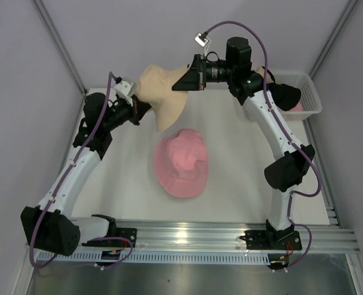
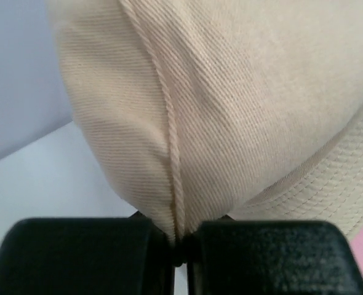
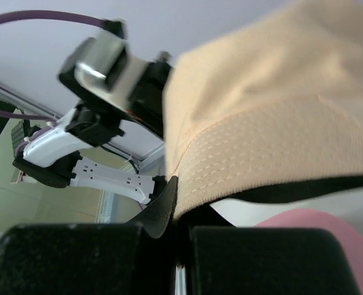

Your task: Stack the hats

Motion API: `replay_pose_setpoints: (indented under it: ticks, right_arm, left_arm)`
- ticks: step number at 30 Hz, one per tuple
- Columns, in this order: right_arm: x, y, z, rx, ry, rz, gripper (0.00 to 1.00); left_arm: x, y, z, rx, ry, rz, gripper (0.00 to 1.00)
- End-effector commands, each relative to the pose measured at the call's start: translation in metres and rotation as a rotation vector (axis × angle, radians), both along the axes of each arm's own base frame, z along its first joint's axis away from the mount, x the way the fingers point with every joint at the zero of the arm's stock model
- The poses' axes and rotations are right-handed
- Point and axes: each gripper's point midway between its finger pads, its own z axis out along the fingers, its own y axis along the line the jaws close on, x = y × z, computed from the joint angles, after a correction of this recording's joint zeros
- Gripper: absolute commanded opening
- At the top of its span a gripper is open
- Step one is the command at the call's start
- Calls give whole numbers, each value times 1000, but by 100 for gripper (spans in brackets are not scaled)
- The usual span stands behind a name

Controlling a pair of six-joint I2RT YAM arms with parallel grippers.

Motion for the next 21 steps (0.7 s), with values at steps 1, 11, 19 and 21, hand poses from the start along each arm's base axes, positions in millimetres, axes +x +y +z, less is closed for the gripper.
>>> replay_pose_setpoints:
  ticks: [1, 11, 19, 21]
  right_arm:
    - [-21, 2, 10, 27, -20, 35, 0]
    - [-13, -26, -41, -123, 46, -267, 2]
    - [-54, -73, -49, -55, 26, -472, 10]
    - [-55, -85, -74, -70, 67, -544, 13]
  left_arm:
    - [-20, 24, 66, 25, -235, 107, 1]
    - [-100, 33, 83, 223, -280, -5, 1]
    - [-144, 5, 38, 323, -146, -162, 1]
    - [-152, -7, 27, 358, -123, -201, 1]
